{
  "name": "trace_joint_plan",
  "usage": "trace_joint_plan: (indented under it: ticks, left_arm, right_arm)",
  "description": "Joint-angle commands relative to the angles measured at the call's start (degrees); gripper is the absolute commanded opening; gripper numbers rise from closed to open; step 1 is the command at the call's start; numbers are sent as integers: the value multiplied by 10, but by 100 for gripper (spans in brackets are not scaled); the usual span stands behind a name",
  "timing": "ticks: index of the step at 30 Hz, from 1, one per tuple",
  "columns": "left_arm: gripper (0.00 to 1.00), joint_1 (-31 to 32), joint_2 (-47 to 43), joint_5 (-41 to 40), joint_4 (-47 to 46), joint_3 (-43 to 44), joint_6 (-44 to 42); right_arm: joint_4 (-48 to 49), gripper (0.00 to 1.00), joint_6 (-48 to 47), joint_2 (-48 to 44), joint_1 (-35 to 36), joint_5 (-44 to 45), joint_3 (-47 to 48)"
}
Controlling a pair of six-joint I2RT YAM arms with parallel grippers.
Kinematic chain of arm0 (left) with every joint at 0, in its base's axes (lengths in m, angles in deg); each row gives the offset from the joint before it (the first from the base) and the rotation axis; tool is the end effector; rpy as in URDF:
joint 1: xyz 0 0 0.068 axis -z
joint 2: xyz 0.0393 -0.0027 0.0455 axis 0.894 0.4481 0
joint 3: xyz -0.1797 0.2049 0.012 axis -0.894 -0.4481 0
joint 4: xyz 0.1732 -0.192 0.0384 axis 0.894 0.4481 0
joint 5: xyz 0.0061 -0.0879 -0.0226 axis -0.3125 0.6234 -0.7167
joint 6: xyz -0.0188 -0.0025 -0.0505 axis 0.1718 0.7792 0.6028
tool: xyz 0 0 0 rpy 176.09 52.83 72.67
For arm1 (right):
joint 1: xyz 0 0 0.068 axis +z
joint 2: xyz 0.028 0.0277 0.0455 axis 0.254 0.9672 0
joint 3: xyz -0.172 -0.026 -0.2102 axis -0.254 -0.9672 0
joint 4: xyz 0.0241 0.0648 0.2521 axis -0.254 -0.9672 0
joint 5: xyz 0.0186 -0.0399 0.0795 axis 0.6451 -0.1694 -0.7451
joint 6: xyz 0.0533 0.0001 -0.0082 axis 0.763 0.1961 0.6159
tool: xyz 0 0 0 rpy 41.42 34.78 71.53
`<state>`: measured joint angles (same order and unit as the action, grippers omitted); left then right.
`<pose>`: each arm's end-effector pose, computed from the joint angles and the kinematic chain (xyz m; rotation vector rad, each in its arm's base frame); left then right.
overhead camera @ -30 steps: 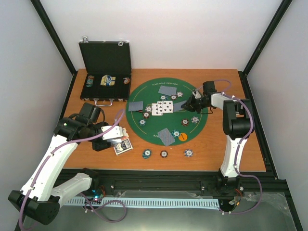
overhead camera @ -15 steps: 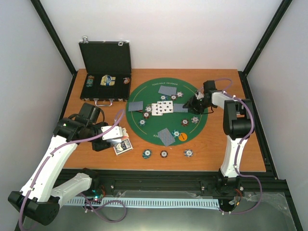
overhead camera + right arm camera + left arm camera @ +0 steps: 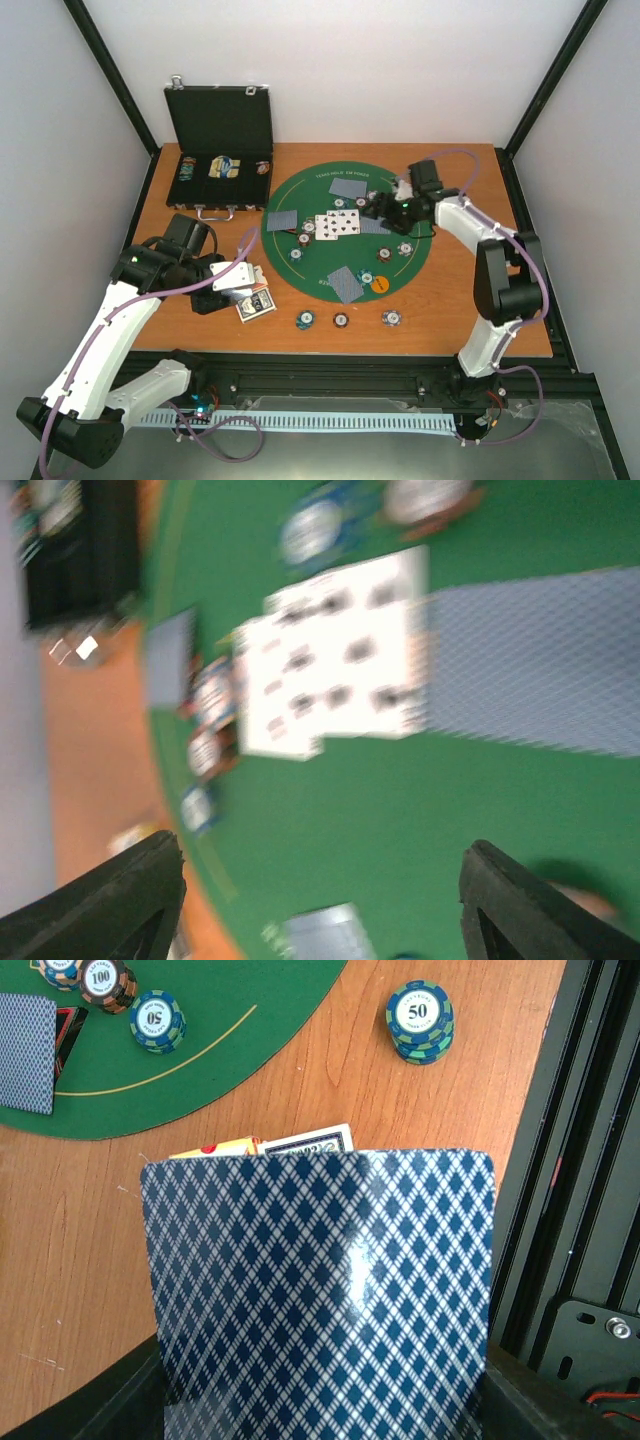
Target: Distribute texas hold em gaming equipment
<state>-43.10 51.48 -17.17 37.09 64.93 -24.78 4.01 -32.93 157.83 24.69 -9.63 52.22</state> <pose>0.1282 -0.0560 0.3219 1.6770 2.1222 -0.1426 0.3730 0.0848 0.2040 0.2508 2.6686 0.9697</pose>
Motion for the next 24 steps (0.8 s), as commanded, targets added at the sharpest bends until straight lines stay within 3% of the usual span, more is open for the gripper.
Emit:
trace_joint_plan:
  ticks: [1,10,24]
  left_arm:
    - [17,0,-5,0,2,9,8]
    - [16,0,-4,-2,2,4,12]
    - [16,0,-10,13,9,22,16]
  right_arm:
    - [78,77,43,-70,111,-64,-51]
    - [219,87,140,-139,287,-77,-113]
    - [402,85,262,-104,392,-117,-142]
